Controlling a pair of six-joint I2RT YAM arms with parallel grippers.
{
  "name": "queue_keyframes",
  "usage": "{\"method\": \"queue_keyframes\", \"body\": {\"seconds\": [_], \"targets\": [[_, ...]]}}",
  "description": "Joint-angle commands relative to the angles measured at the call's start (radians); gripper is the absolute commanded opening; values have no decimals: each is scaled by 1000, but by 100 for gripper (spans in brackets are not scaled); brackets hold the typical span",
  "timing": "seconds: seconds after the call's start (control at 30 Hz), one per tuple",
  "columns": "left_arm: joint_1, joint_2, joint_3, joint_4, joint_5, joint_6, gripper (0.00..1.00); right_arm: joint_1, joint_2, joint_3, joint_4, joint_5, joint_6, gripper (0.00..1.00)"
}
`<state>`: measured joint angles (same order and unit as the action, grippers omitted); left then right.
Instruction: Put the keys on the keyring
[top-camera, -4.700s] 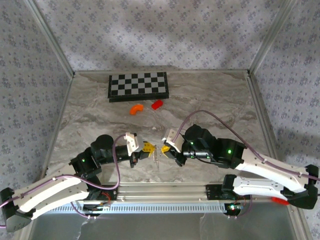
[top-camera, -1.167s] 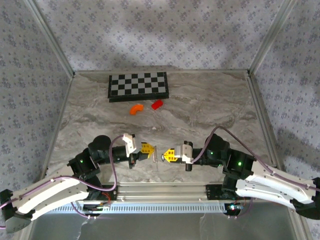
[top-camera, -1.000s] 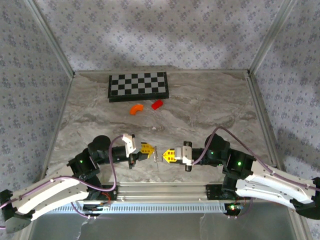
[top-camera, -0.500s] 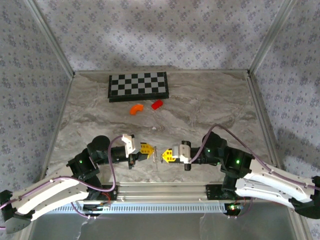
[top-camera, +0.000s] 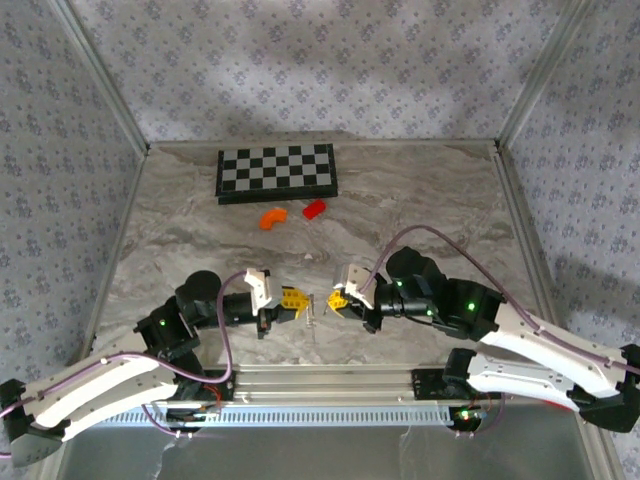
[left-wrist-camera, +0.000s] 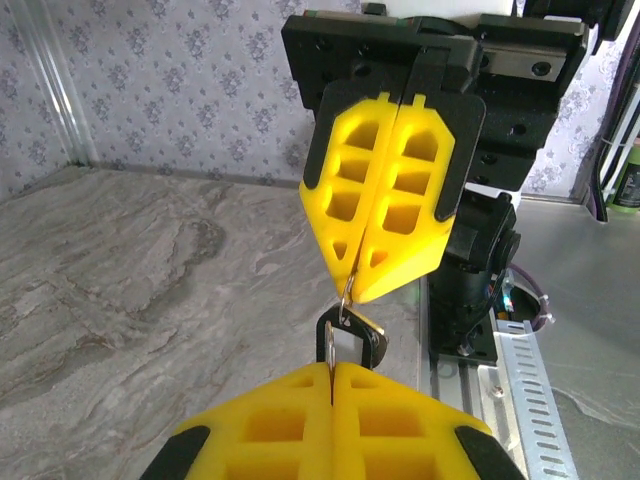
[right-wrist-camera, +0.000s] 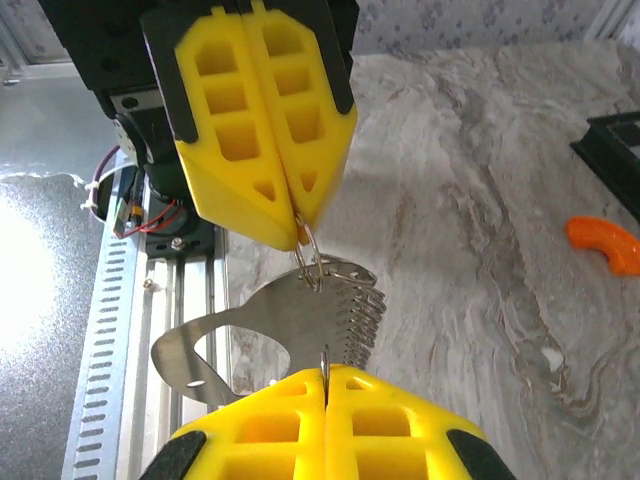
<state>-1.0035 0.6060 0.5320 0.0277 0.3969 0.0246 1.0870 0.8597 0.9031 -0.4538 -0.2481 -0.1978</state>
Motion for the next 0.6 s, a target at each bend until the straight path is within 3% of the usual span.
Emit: {"method": "queue_keyframes", "body": {"seconds": [0.0, 0.2, 0.57], "targets": [[-2, 4, 23, 51, 24, -9, 0, 7, 7, 37, -34, 22, 36, 0], [-3, 12, 23, 59, 24, -7, 0, -5, 8, 14, 19, -54, 87, 0], [-3, 15, 23, 69, 29, -7, 0, -27, 25, -2, 70, -65, 140, 0]]}}
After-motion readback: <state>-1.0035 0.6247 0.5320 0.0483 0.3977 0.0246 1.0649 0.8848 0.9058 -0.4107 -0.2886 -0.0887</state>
